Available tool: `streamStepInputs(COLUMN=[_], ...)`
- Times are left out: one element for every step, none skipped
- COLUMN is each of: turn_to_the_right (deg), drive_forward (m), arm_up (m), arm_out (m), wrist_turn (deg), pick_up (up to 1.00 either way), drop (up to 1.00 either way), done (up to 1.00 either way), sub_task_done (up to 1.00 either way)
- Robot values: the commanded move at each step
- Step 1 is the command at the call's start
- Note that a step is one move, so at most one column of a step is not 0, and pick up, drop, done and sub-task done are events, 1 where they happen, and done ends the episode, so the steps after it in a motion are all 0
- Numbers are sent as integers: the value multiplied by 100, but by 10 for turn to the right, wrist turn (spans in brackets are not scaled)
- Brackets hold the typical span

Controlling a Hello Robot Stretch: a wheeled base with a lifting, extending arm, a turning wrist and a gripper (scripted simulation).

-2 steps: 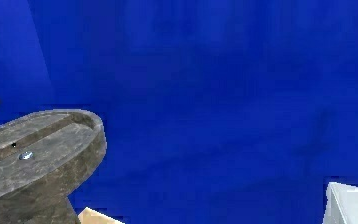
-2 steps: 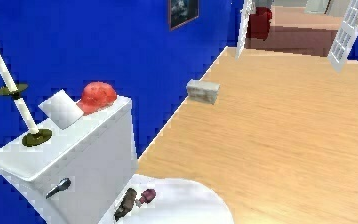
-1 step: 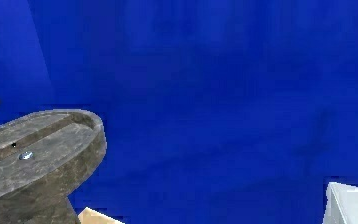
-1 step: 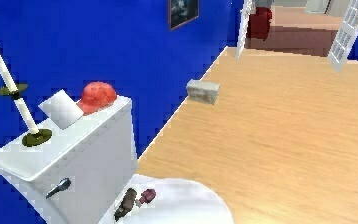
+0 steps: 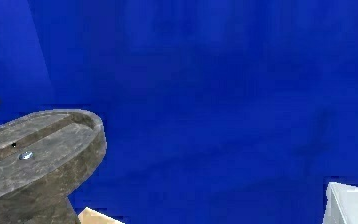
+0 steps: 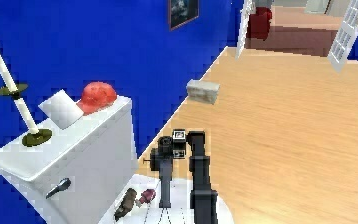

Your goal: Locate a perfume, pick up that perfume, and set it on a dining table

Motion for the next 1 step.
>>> streamStepInputs(turn_to_the_right=[0], drive_forward=[0], arm_up=[0], arm_out=[0], wrist_turn=[450], pick_up=[0], drop=[0], done=[0], sub_task_done=[0])
